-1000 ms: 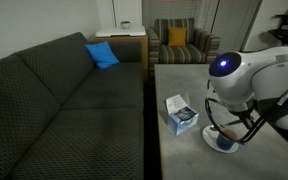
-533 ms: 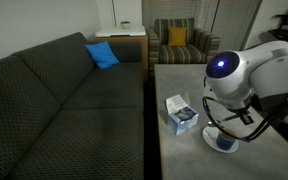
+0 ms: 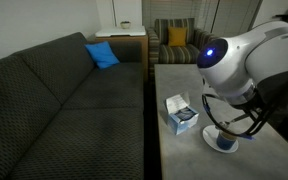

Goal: Pick the spoon on the table and put it in the mug

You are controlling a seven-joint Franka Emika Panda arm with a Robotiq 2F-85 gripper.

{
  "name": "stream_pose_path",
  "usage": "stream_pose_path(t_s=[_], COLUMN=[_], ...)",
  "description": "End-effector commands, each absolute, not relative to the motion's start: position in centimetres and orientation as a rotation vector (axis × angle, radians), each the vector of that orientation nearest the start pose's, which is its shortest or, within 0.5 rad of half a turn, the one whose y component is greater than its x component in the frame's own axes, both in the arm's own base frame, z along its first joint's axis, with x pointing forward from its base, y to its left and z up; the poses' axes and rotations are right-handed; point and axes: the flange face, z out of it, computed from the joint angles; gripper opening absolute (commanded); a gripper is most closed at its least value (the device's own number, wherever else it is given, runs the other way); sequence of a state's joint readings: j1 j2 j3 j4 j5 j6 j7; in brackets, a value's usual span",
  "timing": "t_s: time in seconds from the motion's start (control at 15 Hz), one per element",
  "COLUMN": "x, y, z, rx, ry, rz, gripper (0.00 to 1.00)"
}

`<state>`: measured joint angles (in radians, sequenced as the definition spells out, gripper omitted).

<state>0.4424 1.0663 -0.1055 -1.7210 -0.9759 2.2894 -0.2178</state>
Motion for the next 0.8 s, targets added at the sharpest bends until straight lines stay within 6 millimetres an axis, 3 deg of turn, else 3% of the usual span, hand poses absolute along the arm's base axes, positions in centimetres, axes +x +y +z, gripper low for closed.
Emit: stream_pose_path(t_s=[0.0, 0.2, 0.73], x=[52.1, 51.8, 52.8], y=[15.5, 15.2, 15.0], z=[-2.0, -1.9, -4.9], rx=[1.834, 1.846, 1.818], ry=[1.571, 1.553, 1.485], rz=[-0.634, -0.652, -0.661], gripper=[0.04, 0.04, 0.04])
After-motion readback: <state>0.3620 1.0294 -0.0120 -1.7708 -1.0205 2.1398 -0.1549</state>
